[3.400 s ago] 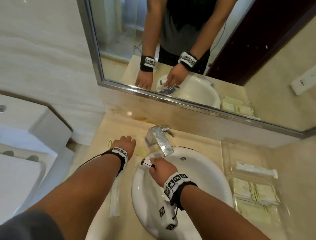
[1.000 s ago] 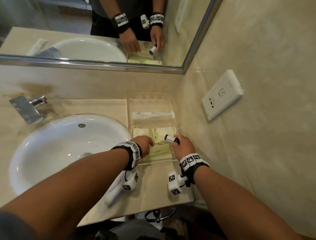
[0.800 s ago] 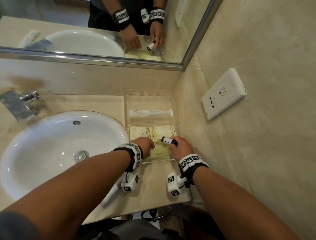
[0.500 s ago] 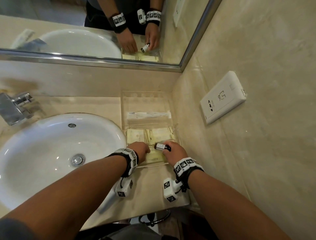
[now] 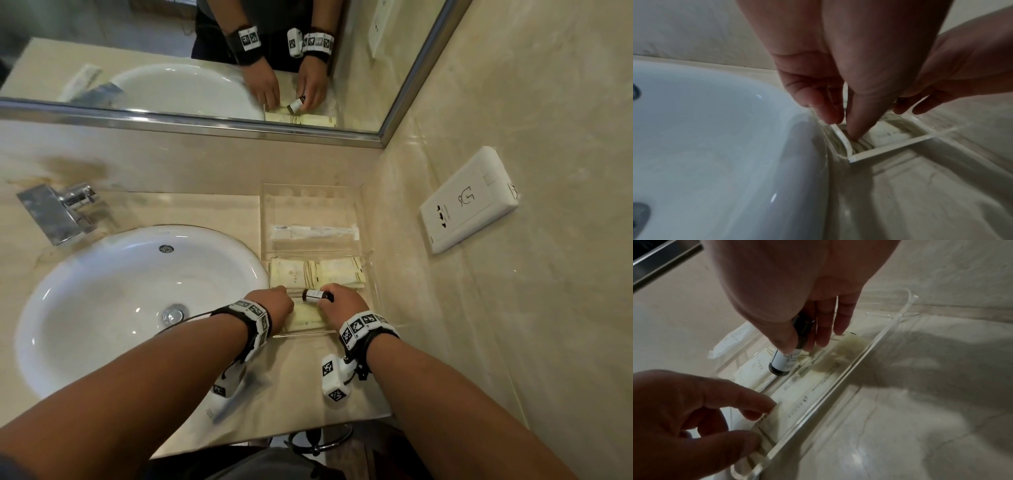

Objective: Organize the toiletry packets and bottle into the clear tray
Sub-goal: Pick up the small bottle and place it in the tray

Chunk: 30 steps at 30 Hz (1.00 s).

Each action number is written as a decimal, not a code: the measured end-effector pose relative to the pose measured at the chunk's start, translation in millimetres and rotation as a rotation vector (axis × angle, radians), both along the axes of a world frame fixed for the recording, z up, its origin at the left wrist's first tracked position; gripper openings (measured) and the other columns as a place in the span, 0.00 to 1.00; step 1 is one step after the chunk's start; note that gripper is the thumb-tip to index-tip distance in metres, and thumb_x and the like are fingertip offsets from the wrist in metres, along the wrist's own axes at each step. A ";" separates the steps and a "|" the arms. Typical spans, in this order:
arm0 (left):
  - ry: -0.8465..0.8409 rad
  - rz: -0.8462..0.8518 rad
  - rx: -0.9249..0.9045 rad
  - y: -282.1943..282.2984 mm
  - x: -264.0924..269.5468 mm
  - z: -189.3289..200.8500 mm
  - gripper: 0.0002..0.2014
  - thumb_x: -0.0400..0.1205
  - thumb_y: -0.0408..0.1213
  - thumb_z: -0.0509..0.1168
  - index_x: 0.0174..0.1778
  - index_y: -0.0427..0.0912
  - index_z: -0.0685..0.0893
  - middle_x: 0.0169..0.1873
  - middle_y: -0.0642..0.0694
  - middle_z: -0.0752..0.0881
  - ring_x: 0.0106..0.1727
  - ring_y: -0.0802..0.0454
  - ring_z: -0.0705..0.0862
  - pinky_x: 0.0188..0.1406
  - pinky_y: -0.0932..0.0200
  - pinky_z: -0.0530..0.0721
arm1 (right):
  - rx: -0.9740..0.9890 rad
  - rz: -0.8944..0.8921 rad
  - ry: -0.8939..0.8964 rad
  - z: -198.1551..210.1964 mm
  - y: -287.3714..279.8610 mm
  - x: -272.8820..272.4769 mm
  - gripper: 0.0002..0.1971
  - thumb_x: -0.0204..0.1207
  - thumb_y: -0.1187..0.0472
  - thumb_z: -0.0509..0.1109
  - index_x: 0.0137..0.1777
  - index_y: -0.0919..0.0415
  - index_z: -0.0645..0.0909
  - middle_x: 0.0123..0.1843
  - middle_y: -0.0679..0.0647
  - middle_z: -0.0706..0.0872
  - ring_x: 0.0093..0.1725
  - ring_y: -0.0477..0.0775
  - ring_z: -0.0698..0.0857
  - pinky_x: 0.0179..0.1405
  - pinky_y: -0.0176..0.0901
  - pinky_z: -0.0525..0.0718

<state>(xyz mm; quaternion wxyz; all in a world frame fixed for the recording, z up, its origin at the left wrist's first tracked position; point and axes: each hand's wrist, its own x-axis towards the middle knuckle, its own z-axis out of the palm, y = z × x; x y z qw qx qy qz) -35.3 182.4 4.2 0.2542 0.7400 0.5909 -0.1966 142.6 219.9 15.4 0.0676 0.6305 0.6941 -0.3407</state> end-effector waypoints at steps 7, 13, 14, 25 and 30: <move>-0.022 0.014 0.066 1.0 -7.2 -2.1 0.12 0.81 0.38 0.64 0.59 0.47 0.83 0.55 0.44 0.79 0.50 0.43 0.85 0.45 0.49 0.86 | -0.051 0.049 -0.027 -3.2 -2.5 2.3 0.16 0.81 0.56 0.65 0.68 0.49 0.83 0.57 0.49 0.89 0.49 0.51 0.86 0.47 0.45 0.85; -0.109 0.171 0.110 11.5 -22.4 2.6 0.12 0.82 0.35 0.60 0.60 0.48 0.81 0.56 0.45 0.79 0.52 0.44 0.84 0.51 0.49 0.85 | -0.020 0.007 0.094 -3.3 -0.8 -14.5 0.18 0.79 0.57 0.68 0.68 0.43 0.81 0.57 0.47 0.89 0.49 0.50 0.86 0.51 0.46 0.88; -0.117 0.178 0.119 12.7 -23.7 3.2 0.13 0.82 0.35 0.61 0.61 0.49 0.81 0.57 0.46 0.79 0.52 0.45 0.84 0.51 0.51 0.84 | -0.029 0.009 0.113 -4.1 -1.0 -20.0 0.18 0.79 0.58 0.68 0.67 0.42 0.81 0.57 0.47 0.89 0.49 0.50 0.87 0.52 0.48 0.89; -0.166 0.119 0.099 6.3 -26.7 2.0 0.14 0.83 0.40 0.59 0.62 0.54 0.82 0.59 0.49 0.79 0.54 0.47 0.81 0.50 0.49 0.84 | 0.119 0.127 -0.002 -23.7 -9.3 -35.0 0.18 0.82 0.58 0.68 0.70 0.43 0.80 0.67 0.49 0.80 0.55 0.53 0.87 0.55 0.46 0.85; -0.167 0.129 0.090 6.6 -25.5 2.9 0.15 0.82 0.41 0.59 0.65 0.54 0.81 0.59 0.49 0.79 0.56 0.47 0.81 0.52 0.48 0.84 | 0.152 0.057 -0.004 -24.7 -10.0 -28.3 0.15 0.82 0.58 0.67 0.67 0.44 0.81 0.69 0.48 0.78 0.54 0.55 0.87 0.55 0.46 0.86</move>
